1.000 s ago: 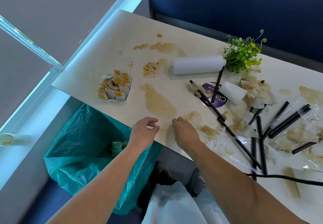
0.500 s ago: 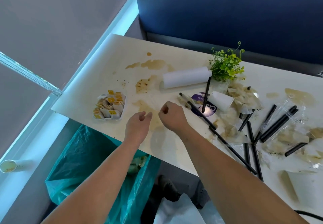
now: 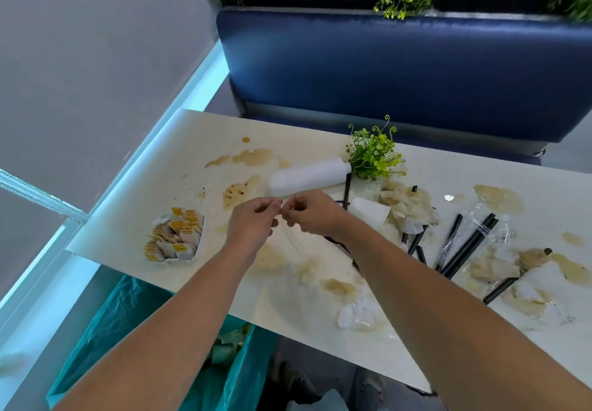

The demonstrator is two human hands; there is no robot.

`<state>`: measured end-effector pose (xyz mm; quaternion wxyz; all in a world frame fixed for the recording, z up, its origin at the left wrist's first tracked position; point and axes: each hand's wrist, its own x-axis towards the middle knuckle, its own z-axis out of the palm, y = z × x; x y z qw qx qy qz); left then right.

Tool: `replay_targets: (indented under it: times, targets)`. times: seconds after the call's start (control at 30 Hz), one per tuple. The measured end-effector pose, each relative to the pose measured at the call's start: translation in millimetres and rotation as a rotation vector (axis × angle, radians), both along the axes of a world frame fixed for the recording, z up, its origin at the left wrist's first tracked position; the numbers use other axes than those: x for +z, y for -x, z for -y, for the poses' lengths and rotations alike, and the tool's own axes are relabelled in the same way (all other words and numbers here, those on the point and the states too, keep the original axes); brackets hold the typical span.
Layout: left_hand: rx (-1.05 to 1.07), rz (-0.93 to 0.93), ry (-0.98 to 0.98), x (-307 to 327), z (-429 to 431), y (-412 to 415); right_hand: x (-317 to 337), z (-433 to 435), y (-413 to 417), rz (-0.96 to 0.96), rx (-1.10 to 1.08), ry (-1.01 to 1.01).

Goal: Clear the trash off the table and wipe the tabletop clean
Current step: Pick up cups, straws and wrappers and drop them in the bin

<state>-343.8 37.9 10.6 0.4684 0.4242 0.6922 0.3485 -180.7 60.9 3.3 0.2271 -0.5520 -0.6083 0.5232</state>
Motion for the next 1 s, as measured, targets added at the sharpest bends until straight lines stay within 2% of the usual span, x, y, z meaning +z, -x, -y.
replay_targets:
  times: [0.1, 0.17, 0.5, 0.77, 1.0]
  targets:
    - [-0.003, 0.003, -0.005, -2, -2, -10, 0, -5, -32, 0.289, 0.062, -0.126]
    - [-0.003, -0.002, -0.010, -4, -2, -16, -4, -8, -54, 0.390, 0.029, -0.143]
    - [-0.042, -0.141, -0.042, -14, -9, -42, -40, -3, -109, 0.605, -0.166, -0.145]
    - [-0.083, -0.239, -0.053, -25, -19, -51, -56, -12, -119, 0.793, -0.044, -0.087]
    - [-0.165, -0.221, -0.004, -48, -40, -51, -73, -20, -116, 0.979, 0.055, -0.075]
